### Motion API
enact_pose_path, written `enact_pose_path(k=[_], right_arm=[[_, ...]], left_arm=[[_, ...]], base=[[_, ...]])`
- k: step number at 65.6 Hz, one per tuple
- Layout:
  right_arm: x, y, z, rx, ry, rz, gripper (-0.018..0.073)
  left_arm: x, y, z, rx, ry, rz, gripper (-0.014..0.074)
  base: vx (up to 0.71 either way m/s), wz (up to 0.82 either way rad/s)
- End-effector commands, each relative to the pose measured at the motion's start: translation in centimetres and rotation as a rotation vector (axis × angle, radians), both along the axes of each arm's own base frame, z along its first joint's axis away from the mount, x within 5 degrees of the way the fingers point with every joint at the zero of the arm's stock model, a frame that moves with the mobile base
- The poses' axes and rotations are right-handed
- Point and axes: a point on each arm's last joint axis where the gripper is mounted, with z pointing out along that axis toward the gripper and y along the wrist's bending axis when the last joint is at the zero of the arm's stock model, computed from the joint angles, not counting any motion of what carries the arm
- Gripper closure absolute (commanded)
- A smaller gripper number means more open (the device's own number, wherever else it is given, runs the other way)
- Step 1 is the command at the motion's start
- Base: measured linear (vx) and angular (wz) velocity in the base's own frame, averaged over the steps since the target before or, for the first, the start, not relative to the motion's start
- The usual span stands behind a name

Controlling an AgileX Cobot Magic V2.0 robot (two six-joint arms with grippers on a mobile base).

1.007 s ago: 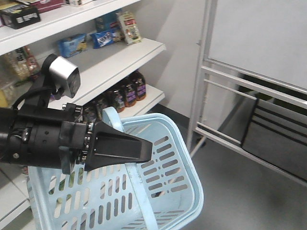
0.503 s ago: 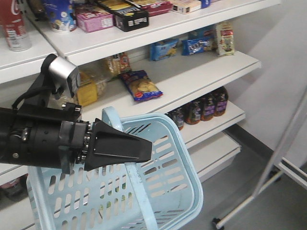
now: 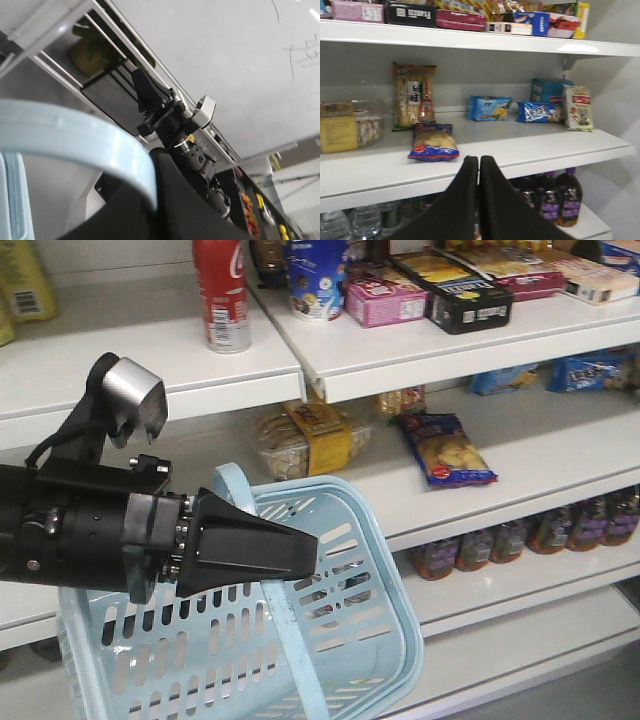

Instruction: Place coke in basket with both arms

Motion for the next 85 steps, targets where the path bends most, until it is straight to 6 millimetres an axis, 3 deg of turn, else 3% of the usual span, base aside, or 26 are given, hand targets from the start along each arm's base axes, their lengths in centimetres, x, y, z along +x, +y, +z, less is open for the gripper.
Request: enact_pose_path(k=[1, 41, 85], right_arm=[[-0.08, 0.19, 0.4, -0.027, -0.068, 0.02, 0.0561], [-0.08, 0.19, 0.4, -0.027, -0.068, 0.02, 0.0561], [-0.08, 0.19, 0.4, -0.027, -0.068, 0.02, 0.0561]], left_arm=[[-0.7, -0.01, 2.03, -0.103, -0.018, -0.009, 0.0603], [-0.7, -0.01, 2.03, -0.103, -0.018, -0.009, 0.0603], [-0.7, -0.01, 2.03, -0.103, -0.018, -0.009, 0.0603]], base=[[0.13, 0.5], [0.1, 0.41], [0.04, 0.09]])
